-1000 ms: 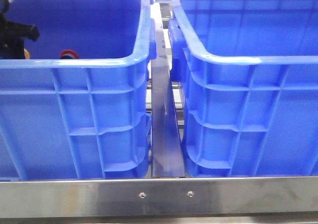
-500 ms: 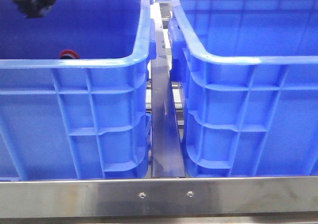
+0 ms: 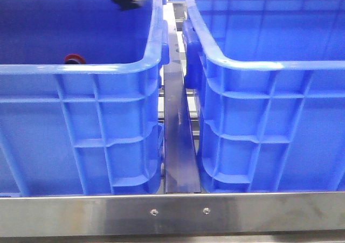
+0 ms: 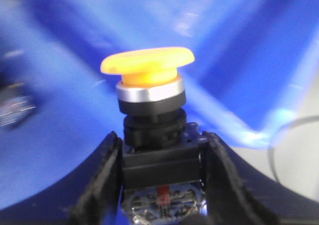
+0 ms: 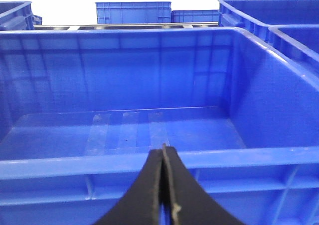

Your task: Pick red and yellow buttons and place in box

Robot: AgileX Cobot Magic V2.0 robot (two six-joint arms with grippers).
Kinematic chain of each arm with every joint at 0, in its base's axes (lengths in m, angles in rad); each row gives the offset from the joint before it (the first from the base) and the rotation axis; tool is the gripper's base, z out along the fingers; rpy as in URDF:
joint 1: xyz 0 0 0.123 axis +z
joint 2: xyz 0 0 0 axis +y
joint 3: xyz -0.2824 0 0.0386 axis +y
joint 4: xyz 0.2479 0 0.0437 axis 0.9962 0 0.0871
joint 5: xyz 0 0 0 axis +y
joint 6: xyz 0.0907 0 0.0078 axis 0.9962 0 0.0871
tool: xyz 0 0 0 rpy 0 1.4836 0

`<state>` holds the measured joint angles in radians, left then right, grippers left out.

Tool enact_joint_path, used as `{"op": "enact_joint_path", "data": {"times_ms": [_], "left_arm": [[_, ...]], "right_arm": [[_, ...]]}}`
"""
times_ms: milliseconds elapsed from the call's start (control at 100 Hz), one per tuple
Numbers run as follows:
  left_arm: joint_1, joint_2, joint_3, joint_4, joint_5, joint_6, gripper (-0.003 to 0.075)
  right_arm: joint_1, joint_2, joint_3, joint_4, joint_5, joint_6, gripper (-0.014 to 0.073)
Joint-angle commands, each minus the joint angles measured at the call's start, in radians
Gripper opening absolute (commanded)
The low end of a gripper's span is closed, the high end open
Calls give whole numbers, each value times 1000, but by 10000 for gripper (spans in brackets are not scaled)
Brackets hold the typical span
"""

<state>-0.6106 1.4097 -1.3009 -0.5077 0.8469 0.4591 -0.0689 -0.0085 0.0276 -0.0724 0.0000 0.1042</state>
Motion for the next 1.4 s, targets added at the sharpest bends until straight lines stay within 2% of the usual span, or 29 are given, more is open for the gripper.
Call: {"op": "enact_joint_path", "data": {"times_ms": [0,230,460,570,720,750,820,890,970,1110,1250,1390], "left_arm": [[-40,-37,-28,-42,-41,1,78],[-53,-37,-28,-42,-41,1,78],[-53,-37,-28,-42,-41,1,78],[-53,-37,-28,-42,-41,1,78],[-53,-37,-28,-42,-41,1,78],[-53,-37,-28,-42,-41,1,78],[-53,-37,-28,-42,-41,1,78],[-53,-37,-28,-42,-41,1,78],[-53,-37,-28,-42,-41,1,78],[-53,-37,-28,-42,-41,1,78],[-53,-37,-28,-42,-41,1,78],[-53,-37,-28,-42,-41,1,78]], "right_arm": [[-5,-25,-61,-3,-52,-5,-67],[-5,92,-317,1,303,-4,-67],[-5,311,-533,80,472,-5,-44],[-5,418,-616,143,529,-5,99],[-5,549,-716,238,581,-10,454],[-3,574,-735,279,582,-23,507],[13,619,-771,383,584,-81,548],[39,660,-799,514,590,-150,545],[80,725,-831,741,606,-247,538],[154,844,-862,1057,643,-428,538],[225,972,-867,1310,643,-577,538],[285,1089,-867,1498,661,-703,538]]}}
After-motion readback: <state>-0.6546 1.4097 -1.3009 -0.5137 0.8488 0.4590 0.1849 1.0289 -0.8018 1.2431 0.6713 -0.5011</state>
